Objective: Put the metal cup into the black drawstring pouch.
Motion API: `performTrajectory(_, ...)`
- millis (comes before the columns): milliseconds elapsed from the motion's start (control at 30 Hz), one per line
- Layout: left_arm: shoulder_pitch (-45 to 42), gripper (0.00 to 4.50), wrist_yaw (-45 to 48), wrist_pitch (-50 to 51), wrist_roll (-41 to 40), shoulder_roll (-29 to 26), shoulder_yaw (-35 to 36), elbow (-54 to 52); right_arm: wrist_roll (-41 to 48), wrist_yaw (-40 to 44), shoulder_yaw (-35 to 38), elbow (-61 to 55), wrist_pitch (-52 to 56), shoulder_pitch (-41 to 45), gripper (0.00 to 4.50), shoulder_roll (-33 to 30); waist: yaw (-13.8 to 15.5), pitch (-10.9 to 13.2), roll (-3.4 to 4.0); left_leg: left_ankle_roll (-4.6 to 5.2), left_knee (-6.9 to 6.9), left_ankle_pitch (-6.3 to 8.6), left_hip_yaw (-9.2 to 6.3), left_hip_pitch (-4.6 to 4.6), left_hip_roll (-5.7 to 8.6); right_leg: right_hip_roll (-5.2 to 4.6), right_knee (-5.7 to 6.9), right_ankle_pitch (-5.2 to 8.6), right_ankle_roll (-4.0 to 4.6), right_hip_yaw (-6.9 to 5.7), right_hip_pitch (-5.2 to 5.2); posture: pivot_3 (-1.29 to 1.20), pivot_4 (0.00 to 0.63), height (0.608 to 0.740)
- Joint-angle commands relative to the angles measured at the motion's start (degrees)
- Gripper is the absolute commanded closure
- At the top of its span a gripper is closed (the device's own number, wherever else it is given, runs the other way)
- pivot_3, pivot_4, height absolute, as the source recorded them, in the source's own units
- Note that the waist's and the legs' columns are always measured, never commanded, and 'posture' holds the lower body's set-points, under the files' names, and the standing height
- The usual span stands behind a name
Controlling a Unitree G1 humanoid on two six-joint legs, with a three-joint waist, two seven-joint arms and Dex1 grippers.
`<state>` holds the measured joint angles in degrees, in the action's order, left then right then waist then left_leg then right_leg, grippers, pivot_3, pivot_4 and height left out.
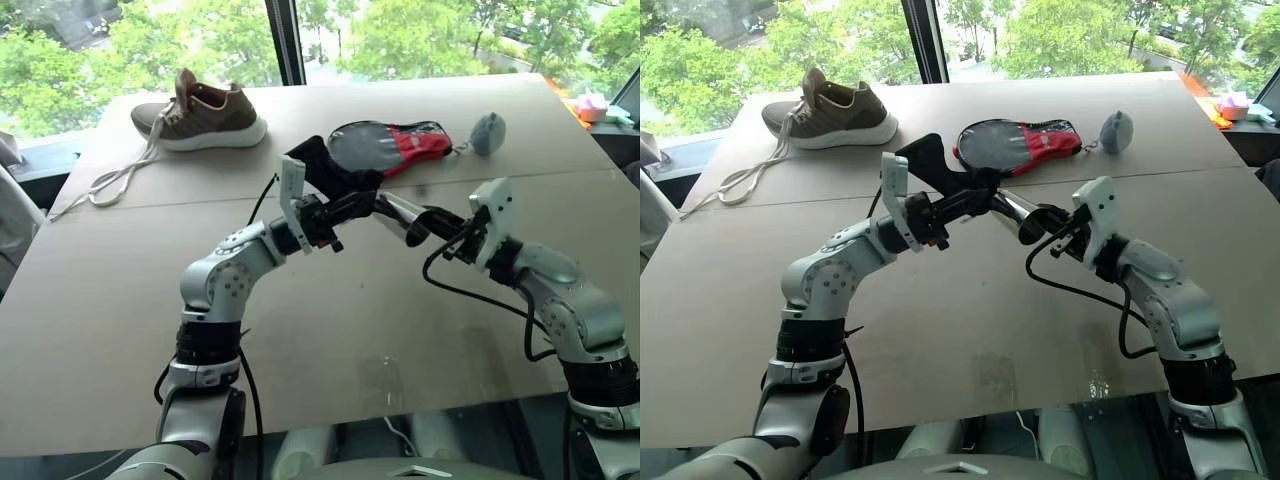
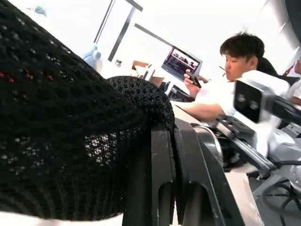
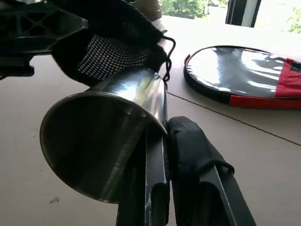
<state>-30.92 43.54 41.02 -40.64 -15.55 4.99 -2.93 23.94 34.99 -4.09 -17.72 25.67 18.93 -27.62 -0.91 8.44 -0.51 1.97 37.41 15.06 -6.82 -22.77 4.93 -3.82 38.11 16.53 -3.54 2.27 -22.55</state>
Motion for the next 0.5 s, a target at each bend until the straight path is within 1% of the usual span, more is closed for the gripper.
performTrajectory(33, -0.65, 4.50, 0.96, -2.69, 0.76, 0.47, -0.65, 0.84, -4.15, -0.07, -0.98, -3.04, -6.59, 1.15, 4.42, 0.89, 0.05, 0.00, 0.00, 0.00, 0.01, 0.00, 0.00, 0.00, 0.00, 0.00, 0.00, 0.00, 0.00, -0.01, 0.00, 0.00, 0.150, 0.740)
performTrajectory(133, -0.69, 4.50, -1.33, -4.32, 1.88, 2.49, -0.66, 3.96, -4.33, -1.15, 0.16, -1.97, -6.81, 0.91, 4.42, 2.25, 0.17, -0.01, -0.01, 0.00, 0.05, 0.00, -0.03, -0.01, 0.00, 0.00, 0.02, 0.00, 0.00, -0.02, -0.02, 0.00, 0.150, 0.740)
performTrajectory(200, -0.40, 4.50, -4.51, -6.25, 5.51, 3.45, -2.12, 5.73, -5.52, -1.10, 0.58, -1.20, -7.62, 0.29, 4.42, 1.82, 0.40, -0.01, -0.02, 0.00, 0.11, 0.00, -0.04, -0.01, 0.02, -0.02, 0.02, 0.00, -0.01, -0.04, 0.00, 0.00, 0.150, 0.740)
performTrajectory(267, 0.52, 4.50, -7.61, -10.07, 11.58, 3.53, -5.45, 5.42, -5.84, -1.05, 1.44, -0.91, -7.79, -0.36, 4.42, 1.40, 0.43, -0.01, -0.02, 0.00, 0.13, 0.00, -0.04, -0.01, 0.02, -0.02, 0.02, -0.01, -0.01, -0.03, 0.00, 0.00, 0.150, 0.740)
performTrajectory(333, 1.34, 4.50, -8.54, -16.09, 18.25, 2.29, -9.08, 4.09, -5.97, -0.90, 2.22, -0.76, -7.98, -0.90, 4.42, 1.06, 0.34, -0.01, -0.02, 0.00, 0.11, 0.00, -0.03, -0.01, 0.04, -0.03, 0.02, -0.01, -0.01, -0.01, 0.00, 0.00, 0.150, 0.740)
performTrajectory(400, 2.02, 4.50, -11.09, -26.31, 29.48, -0.85, -14.12, 3.10, -6.18, -1.07, 3.17, -0.40, -8.24, -1.62, 4.42, 0.78, 0.27, -0.01, -0.02, 0.00, 0.04, 0.00, 0.04, -0.01, 0.04, -0.04, 0.02, -0.01, -0.01, 0.05, 0.00, 0.00, 0.150, 0.740)
performTrajectory(433, 2.39, 4.50, -12.27, -29.56, 33.63, -2.15, -15.89, 2.85, -6.28, -1.22, 3.46, -0.25, -8.31, -1.90, 4.42, 0.75, 0.23, -0.01, -0.02, 0.00, 0.04, 0.00, 0.03, -0.02, 0.04, -0.03, 0.02, -0.01, -0.01, 0.05, -0.02, 0.00, 0.150, 0.740)
performTrajectory(500, 2.92, 4.50, -13.67, -33.46, 37.70, -3.32, -17.58, 2.97, -6.33, -1.30, 3.82, -0.10, -8.41, -2.21, 4.42, 0.71, 0.20, -0.02, -0.01, -0.01, 0.00, -0.01, 0.02, -0.02, 0.01, -0.01, 0.04, -0.01, -0.01, 0.04, -0.06, 0.00, 0.150, 0.740)
